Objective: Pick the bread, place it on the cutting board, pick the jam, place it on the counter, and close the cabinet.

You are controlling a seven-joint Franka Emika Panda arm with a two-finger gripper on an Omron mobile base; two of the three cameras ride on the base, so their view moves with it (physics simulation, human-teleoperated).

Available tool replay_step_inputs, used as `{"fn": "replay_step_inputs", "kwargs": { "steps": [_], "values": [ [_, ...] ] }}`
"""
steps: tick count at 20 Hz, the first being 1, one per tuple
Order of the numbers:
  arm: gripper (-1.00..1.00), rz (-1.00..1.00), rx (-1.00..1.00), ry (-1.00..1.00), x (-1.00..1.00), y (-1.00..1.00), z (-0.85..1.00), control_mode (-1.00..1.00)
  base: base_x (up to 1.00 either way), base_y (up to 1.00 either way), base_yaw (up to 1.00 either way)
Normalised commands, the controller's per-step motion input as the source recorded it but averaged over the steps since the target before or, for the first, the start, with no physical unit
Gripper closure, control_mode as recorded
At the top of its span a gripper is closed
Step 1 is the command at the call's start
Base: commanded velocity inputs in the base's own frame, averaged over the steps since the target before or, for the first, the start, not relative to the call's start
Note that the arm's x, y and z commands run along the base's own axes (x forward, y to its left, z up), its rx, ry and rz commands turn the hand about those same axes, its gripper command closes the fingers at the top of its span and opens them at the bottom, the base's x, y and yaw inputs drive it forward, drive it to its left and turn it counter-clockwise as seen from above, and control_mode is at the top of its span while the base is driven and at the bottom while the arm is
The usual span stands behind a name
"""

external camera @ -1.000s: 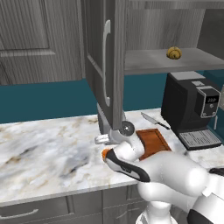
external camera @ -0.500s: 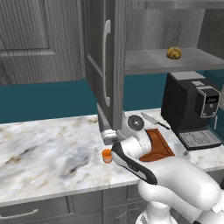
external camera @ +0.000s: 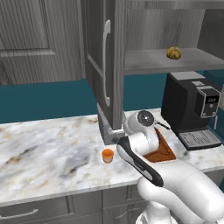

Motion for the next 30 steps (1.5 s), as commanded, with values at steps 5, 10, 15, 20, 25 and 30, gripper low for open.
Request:
{"fn": "replay_step_inputs", "kwargs": {
  "steps": [5,10,15,20,25,30],
  "values": [
    [-1.0,0.0,0.0,0.0,-0.02,-0.26,0.22,-1.0,0.0,0.0,0.0],
    [-1.0,0.0,0.0,0.0,-0.05,-0.29,0.25,-1.0,0.0,0.0,0.0],
    [-1.0,0.0,0.0,0.0,-0.09,-0.28,0.31,-1.0,0.0,0.0,0.0],
    [-1.0,0.0,0.0,0.0,-0.12,-0.23,0.35,-1.0,0.0,0.0,0.0],
    [-1.0,0.0,0.0,0.0,-0.18,-0.3,0.38,-1.0,0.0,0.0,0.0],
    [-1.0,0.0,0.0,0.0,-0.16,-0.27,0.37,-1.0,0.0,0.0,0.0]
  ]
}}
